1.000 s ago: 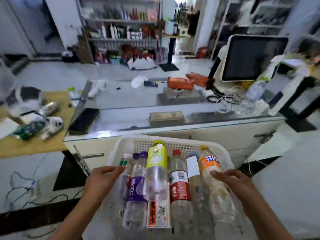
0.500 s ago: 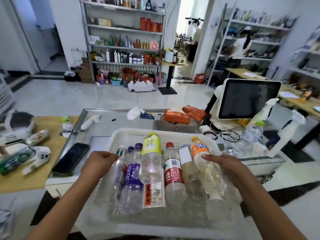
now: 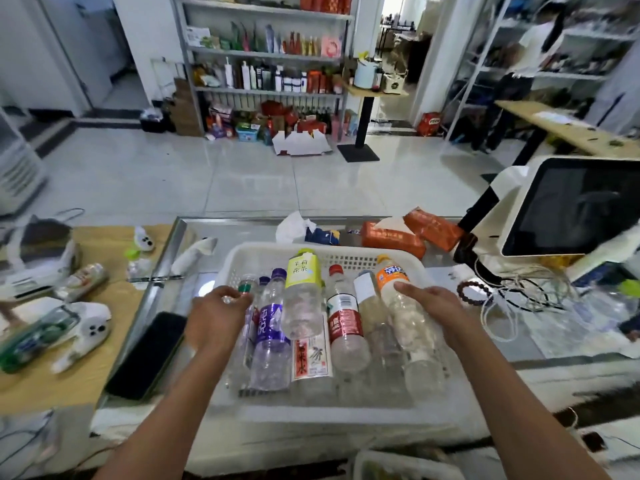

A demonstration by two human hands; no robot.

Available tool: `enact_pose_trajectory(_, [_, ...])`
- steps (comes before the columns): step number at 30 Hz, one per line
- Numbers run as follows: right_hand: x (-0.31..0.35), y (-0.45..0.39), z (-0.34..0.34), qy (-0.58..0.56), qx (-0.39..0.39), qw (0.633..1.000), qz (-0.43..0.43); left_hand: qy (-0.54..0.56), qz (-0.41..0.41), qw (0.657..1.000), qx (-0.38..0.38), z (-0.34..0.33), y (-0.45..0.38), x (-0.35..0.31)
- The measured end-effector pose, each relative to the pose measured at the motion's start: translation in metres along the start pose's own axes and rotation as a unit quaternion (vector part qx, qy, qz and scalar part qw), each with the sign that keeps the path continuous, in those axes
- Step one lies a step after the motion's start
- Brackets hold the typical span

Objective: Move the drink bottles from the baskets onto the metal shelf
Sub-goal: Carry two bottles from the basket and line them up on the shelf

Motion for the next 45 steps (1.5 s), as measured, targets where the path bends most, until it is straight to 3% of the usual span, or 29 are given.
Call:
enact_pose_trajectory(4, [0.004,-0.015,-0.004,-0.020,-0.031,0.999,0.011,-0.015,-0.004,0.999,-0.031,-0.005,-0.012,-0.008])
enact_pose_trajectory(13, [0.002,-0.013,-0.001,-0.031,-0.023,0.999,0.023,-0.061,-0.010,0.997,-0.035,-0.009,-0.013,-0.005])
enact_pose_trajectory(18, [0.000,0.005,-0.001,-0.050,-0.020,0.998,0.032,-0.065,-0.081,0.993,-0.058,-0.003,0.000,-0.019])
enact_pose_trajectory(23, [0.009,0.016,0.007,-0.016,-0.012,0.999,0.039,-0.068,-0.153,0.986,0.018,-0.007,0.013,-0.020])
enact_pose_trajectory(29, [0.071,0.037,0.011,0.092,-0.129,0.976,0.149,-0.132,-0.219,0.966,0.039,0.007,0.037,-0.018])
enact_pose_trajectory(35, [0.139,0.074,-0.062,0.206,-0.150,0.927,0.275,-0.256,-0.174,0.949,0.061,0.000,0.051,-0.011])
enact_pose_trajectory(38, [0.149,0.079,-0.101,0.203,-0.107,0.934,0.275,-0.267,-0.168,0.947,0.056,-0.002,0.053,-0.012])
enact_pose_trajectory(42, [0.135,0.069,-0.146,0.186,-0.004,0.967,0.176,-0.150,-0.114,0.980,0.060,-0.001,0.046,-0.002])
enact_pose_trajectory(45, [0.122,0.070,-0.166,0.147,0.028,0.981,0.125,-0.113,-0.104,0.987,0.049,-0.002,0.047,0.002])
Point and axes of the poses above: each hand's wrist, its own y-axis away from the middle knuckle, its own z-axis out of the back of the hand, x = y × z, the point moved 10 cm from there along -y, towards the middle knuckle, and after that the axes turned 9 degrees about y, right-handed, at the moved point
